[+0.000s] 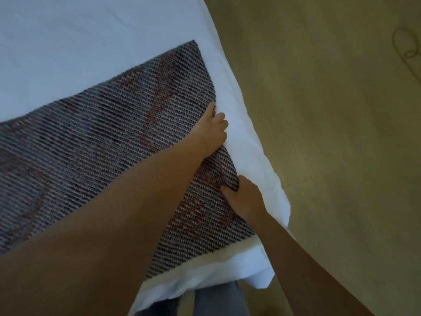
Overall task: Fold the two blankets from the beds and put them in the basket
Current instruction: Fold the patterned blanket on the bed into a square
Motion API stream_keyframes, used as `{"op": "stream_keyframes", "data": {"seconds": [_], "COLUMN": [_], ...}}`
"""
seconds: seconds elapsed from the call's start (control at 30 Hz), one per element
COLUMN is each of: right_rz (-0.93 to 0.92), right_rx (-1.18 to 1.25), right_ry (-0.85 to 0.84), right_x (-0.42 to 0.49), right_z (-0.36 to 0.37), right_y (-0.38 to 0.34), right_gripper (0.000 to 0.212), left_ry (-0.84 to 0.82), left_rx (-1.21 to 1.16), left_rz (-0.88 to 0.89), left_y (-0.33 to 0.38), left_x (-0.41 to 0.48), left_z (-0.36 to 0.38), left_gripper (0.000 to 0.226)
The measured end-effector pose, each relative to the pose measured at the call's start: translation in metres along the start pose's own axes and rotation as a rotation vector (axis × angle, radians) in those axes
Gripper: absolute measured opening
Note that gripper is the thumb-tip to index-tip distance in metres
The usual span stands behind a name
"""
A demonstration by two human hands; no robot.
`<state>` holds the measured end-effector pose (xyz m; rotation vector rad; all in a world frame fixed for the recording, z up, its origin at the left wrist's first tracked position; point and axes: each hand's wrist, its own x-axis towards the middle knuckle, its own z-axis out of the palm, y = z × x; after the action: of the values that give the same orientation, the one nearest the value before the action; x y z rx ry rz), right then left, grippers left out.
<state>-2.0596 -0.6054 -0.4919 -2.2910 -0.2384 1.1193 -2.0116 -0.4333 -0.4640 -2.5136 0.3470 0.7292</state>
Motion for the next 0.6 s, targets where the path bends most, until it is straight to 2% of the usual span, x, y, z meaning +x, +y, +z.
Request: {"op": "stream_keyframes", "data": {"seconds": [0.13,0.23,0.3,0.5,0.6], "right_rz": [-0.098,-0.151,-0.205,-0.336,-0.338], "right_rx": [-0.095,-0.106,-0.176,-0.194,-0.173], "right_ry": [0.020,-0.053,-0.109,-0.216,-0.282], "right_x": [-0.019,-0.040,-0.056,-0.115,-0.135], "right_z": [0.025,0.057,0.086,0.221,0.294], "right_y": [-0.033,-0.067,-0.090,-0.163,-0.197], "right_gripper": [0.028,0.022,0.024,0.011,0.020], "left_ry": [0.070,0.151,0.132,0.088,0.059], "left_rx": [-0.081,-0.191,-0.276,-0.400,-0.448], "left_rz": [-0.132,-0.215,-0.255,-0.398,-0.460], "left_y": [-0.032,-0.056,-0.070,-0.105,-0.122], "left_x": [-0.034,-0.073,-0.103,-0.232,-0.298], "left_z": [0.022,0.044,0.060,0.167,0.230], "left_gripper": [0.032,0.029,0.030,0.025,0.029]}}
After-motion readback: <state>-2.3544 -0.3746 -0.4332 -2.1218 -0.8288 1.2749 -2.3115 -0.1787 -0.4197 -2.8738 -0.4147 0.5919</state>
